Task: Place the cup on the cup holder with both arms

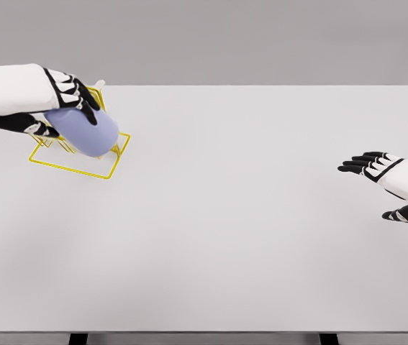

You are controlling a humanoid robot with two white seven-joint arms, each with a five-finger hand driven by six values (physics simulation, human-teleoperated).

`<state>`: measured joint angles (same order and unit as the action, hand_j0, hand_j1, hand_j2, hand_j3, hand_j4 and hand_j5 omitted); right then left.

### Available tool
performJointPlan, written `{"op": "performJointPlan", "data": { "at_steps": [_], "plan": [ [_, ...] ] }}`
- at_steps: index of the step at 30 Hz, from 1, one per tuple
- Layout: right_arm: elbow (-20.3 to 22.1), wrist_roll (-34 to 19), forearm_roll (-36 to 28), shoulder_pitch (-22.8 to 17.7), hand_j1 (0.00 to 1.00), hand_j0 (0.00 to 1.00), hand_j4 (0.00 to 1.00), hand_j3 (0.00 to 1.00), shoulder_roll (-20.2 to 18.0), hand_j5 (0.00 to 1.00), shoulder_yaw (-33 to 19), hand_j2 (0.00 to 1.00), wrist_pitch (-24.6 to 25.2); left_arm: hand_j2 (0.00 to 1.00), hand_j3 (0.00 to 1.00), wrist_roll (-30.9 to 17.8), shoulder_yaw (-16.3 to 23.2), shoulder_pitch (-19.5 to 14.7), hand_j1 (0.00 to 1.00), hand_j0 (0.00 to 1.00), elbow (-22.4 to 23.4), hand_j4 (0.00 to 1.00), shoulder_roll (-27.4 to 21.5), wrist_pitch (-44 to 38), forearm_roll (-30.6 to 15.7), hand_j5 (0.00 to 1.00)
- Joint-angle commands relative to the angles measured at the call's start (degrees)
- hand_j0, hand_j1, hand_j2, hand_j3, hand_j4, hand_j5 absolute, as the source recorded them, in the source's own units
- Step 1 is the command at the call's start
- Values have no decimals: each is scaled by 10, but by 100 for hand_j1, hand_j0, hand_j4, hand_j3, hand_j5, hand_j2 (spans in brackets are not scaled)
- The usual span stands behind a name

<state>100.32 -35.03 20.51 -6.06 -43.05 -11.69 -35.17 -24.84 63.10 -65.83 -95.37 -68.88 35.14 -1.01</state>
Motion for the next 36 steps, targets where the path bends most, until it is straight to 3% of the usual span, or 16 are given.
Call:
{"op": "performJointPlan", "data": {
  "at_steps": [1,14,20,36],
  "plan": [
    [0,0,-4,0,100,100,100,100,-2,100,0,100,2,54,54,1,-1,0,54,54,12,54,-2,-1,0,54],
    [0,0,-4,0,100,100,100,100,-2,100,0,100,2,53,53,0,1,3,53,53,56,53,5,-1,23,53],
    [0,0,-4,0,100,100,100,100,-2,100,0,100,2,54,54,0,1,18,54,54,59,54,6,-1,29,54],
    [0,0,-4,0,100,100,100,100,-3,100,0,100,2,53,53,1,-14,18,53,53,52,53,-3,-1,17,53]
  ]
}}
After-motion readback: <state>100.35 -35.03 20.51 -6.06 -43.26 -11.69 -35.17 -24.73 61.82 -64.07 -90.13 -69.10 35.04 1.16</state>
